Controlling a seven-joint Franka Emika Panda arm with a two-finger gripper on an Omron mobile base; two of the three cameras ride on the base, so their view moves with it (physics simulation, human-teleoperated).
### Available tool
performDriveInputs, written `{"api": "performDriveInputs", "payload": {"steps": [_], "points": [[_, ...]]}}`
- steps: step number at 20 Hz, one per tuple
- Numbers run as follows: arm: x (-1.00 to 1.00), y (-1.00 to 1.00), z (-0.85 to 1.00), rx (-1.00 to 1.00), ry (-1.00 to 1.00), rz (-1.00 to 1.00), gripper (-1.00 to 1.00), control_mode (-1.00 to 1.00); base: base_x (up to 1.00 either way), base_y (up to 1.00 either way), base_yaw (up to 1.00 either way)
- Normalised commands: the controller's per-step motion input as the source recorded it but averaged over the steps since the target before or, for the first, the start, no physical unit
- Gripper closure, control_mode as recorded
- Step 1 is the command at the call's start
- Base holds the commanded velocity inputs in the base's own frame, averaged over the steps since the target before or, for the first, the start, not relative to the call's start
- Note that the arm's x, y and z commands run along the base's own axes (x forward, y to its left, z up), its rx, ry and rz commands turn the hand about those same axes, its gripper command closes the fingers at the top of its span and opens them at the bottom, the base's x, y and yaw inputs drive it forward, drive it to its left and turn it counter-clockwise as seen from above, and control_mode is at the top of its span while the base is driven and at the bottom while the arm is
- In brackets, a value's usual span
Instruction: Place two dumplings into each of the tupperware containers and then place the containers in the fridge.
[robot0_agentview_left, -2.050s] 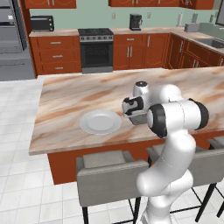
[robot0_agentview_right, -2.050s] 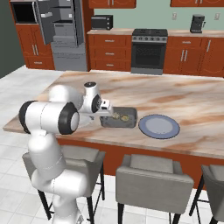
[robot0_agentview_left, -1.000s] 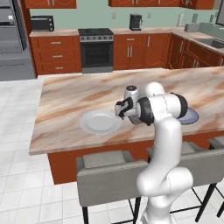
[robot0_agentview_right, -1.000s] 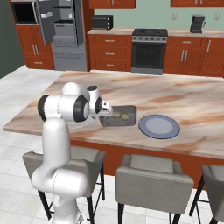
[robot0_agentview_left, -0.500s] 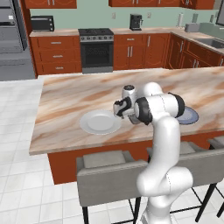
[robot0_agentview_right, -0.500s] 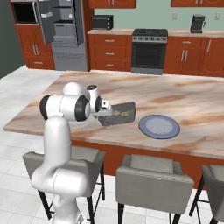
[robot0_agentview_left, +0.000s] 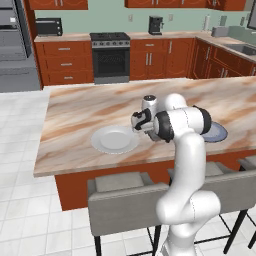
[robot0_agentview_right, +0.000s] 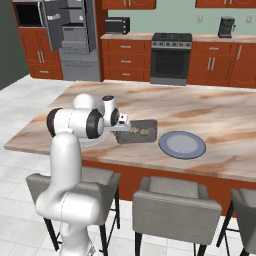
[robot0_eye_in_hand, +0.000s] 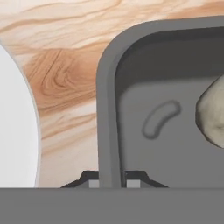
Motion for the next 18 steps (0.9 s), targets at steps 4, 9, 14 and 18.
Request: {"api": "performDriveInputs", "payload": {"steps": [4,9,14,18], "points": [[0.00,-0.31,-0.03,0.00,0.08,0.00,1.00,-1.00,0.00,0.00,0.00],[0.00,-0.22,0.05,-0.15,0.05,-0.01,1.00,-1.00,0.00,0.00,0.00],[-0.09,-0.22,0.11,-0.17,0.03,-0.07,1.00,-1.00,0.00,0.00,0.00],[-0.08,-0.19,0.27,-0.06,0.00,-0.12,1.00,-1.00,0.00,0.00,0.00]]}}
